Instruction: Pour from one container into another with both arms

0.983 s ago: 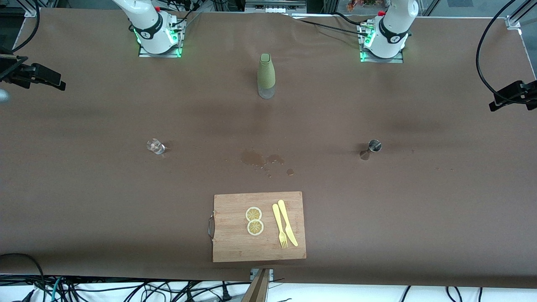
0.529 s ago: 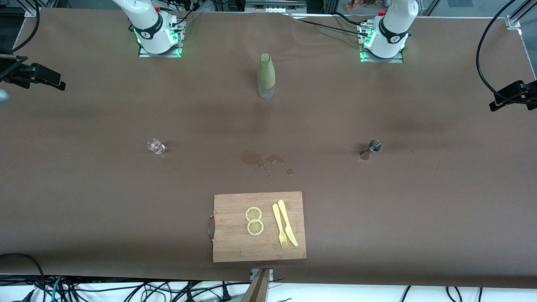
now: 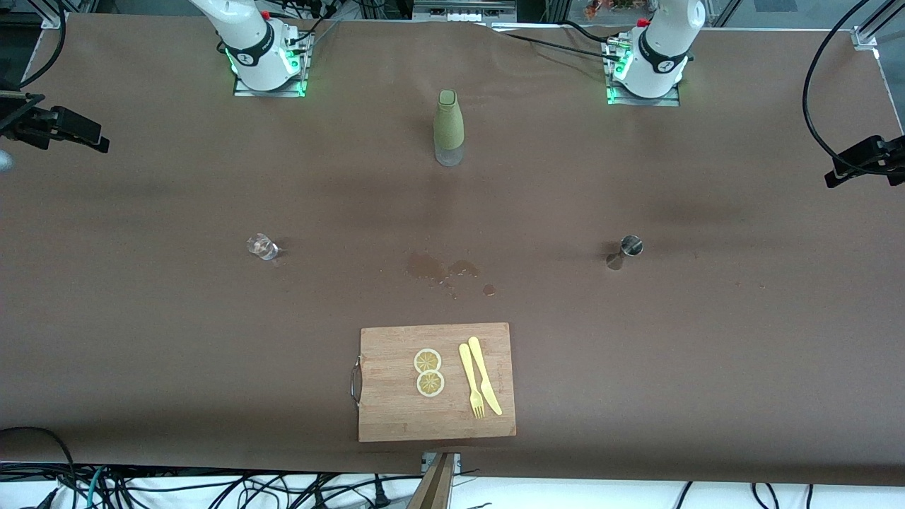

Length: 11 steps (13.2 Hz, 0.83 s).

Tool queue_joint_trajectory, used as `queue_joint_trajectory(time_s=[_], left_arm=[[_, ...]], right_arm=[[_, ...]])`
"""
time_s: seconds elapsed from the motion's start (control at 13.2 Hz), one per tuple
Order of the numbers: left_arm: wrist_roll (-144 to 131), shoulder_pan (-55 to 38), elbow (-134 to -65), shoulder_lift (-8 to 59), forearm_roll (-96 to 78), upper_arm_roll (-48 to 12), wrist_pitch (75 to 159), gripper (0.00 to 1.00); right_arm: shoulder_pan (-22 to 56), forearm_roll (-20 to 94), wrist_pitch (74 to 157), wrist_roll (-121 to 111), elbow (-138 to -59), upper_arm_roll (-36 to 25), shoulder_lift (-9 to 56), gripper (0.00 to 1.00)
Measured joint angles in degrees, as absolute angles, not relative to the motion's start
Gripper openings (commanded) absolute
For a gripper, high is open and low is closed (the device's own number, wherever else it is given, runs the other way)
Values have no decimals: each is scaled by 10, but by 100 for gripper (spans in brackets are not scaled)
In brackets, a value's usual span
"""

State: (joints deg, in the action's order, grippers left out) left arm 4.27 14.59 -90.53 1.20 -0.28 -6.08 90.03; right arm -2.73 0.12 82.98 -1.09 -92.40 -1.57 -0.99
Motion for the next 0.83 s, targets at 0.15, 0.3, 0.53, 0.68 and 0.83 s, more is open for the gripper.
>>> queue_joint_trajectory(time_s=[0.15, 0.3, 0.53, 0.68, 0.83], left_arm=[[43, 146, -905, 12, -3, -61, 900, 100], [43, 146, -905, 12, -3, -61, 900, 100], [43, 146, -905, 12, -3, -61, 900, 100], [43, 145, -905, 13, -3, -63, 899, 100], [57, 145, -905, 14, -3, -63, 894, 100]], right_arm=[[-27, 1, 830, -11, -922, -16, -8, 100], [-27, 1, 830, -11, -920, -16, -7, 100], [-26, 1, 817, -11, -920, -15, -7, 100], [-27, 1, 811, -21, -920, -19, -5, 100], [-27, 1, 807, -72, -920, -34, 0, 100]])
